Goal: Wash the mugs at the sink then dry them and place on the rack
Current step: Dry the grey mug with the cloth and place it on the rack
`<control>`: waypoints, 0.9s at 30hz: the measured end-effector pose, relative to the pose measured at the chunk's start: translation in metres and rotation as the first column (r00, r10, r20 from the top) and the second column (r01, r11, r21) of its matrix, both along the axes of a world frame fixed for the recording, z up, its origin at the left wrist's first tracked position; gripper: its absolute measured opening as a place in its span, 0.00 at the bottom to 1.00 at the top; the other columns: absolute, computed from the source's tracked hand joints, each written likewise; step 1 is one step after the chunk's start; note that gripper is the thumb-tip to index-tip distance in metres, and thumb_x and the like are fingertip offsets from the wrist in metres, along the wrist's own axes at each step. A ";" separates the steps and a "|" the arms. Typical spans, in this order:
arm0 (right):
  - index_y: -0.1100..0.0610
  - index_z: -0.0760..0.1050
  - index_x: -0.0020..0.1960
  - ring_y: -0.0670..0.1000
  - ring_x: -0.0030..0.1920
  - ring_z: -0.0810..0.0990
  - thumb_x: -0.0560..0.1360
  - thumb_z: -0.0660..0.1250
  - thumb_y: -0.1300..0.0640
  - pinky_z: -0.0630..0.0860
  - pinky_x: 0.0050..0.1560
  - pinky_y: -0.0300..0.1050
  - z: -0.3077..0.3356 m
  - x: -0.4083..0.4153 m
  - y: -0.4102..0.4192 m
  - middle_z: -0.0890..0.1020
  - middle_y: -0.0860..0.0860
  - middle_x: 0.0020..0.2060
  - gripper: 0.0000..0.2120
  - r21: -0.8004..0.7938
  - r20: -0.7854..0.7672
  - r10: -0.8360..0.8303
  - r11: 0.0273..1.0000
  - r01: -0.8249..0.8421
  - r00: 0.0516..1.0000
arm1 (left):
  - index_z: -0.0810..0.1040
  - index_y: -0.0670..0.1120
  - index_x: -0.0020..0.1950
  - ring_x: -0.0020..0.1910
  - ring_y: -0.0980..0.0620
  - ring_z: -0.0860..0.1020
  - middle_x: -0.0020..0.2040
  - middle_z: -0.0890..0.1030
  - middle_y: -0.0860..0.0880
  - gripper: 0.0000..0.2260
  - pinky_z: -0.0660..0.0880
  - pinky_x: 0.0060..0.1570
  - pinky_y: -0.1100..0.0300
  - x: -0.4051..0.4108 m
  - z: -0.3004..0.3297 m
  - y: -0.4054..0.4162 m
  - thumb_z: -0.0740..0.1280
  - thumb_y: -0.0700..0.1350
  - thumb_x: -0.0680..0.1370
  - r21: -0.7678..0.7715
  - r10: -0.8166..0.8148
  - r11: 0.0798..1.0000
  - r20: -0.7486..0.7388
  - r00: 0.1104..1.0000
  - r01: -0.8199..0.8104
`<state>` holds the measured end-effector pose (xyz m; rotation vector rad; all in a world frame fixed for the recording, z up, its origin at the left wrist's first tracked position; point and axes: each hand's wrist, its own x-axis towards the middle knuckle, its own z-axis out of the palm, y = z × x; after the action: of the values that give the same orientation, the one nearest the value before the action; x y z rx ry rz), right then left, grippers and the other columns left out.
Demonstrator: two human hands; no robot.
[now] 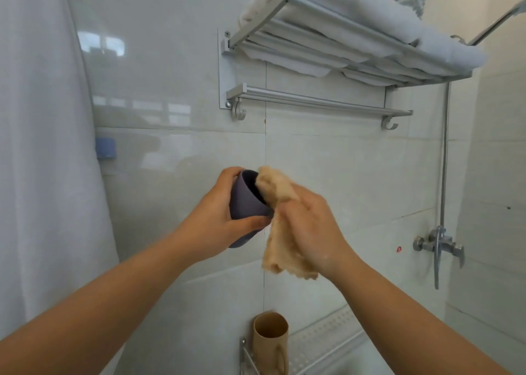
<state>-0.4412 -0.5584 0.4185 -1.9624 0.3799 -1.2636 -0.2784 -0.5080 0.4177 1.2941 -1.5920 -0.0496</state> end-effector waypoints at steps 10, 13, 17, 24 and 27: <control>0.58 0.68 0.36 0.52 0.34 0.64 0.75 0.59 0.62 0.62 0.36 0.46 -0.005 0.007 -0.005 0.67 0.54 0.33 0.09 0.074 -0.304 0.068 0.996 -0.047 0.950 | 0.65 0.50 0.72 0.61 0.58 0.70 0.60 0.70 0.61 0.36 0.69 0.64 0.55 -0.006 -0.011 -0.005 0.71 0.59 0.68 -0.030 0.142 0.990 0.356 0.924 -0.140; 0.59 0.74 0.38 0.54 0.35 0.74 0.75 0.62 0.60 0.71 0.39 0.47 -0.002 0.011 -0.004 0.73 0.56 0.33 0.07 0.219 -0.234 0.163 0.969 -0.112 0.958 | 0.70 0.47 0.68 0.58 0.53 0.73 0.58 0.74 0.56 0.28 0.70 0.64 0.51 -0.008 -0.023 -0.013 0.62 0.59 0.72 -0.081 0.201 0.979 0.331 0.922 -0.185; 0.59 0.67 0.33 0.49 0.29 0.68 0.75 0.64 0.61 0.65 0.32 0.42 -0.010 0.015 -0.009 0.68 0.53 0.28 0.13 0.073 -0.278 0.013 0.997 0.008 0.961 | 0.66 0.51 0.70 0.61 0.57 0.69 0.58 0.67 0.63 0.26 0.67 0.65 0.58 -0.015 -0.027 -0.011 0.70 0.49 0.74 -0.027 0.174 0.984 0.300 0.938 -0.174; 0.71 0.72 0.44 0.49 0.35 0.72 0.77 0.65 0.61 0.69 0.38 0.44 -0.010 -0.006 -0.022 0.75 0.55 0.35 0.11 0.010 -0.320 0.060 0.998 -0.061 0.945 | 0.71 0.58 0.58 0.48 0.57 0.80 0.52 0.78 0.59 0.33 0.81 0.45 0.59 0.017 -0.003 0.000 0.80 0.54 0.57 0.405 0.008 0.910 0.187 0.982 -0.084; 0.68 0.70 0.40 0.51 0.35 0.70 0.75 0.67 0.56 0.67 0.38 0.43 -0.008 -0.006 -0.020 0.72 0.55 0.34 0.15 0.055 -0.365 0.107 0.994 -0.093 0.925 | 0.73 0.58 0.57 0.46 0.58 0.80 0.50 0.80 0.59 0.29 0.80 0.43 0.61 0.015 -0.009 0.001 0.81 0.47 0.60 0.333 0.053 0.937 0.169 0.984 -0.108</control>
<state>-0.4472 -0.5781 0.4105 -2.1579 0.4763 -0.8148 -0.2635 -0.5072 0.4091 1.6668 -1.7146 -0.1835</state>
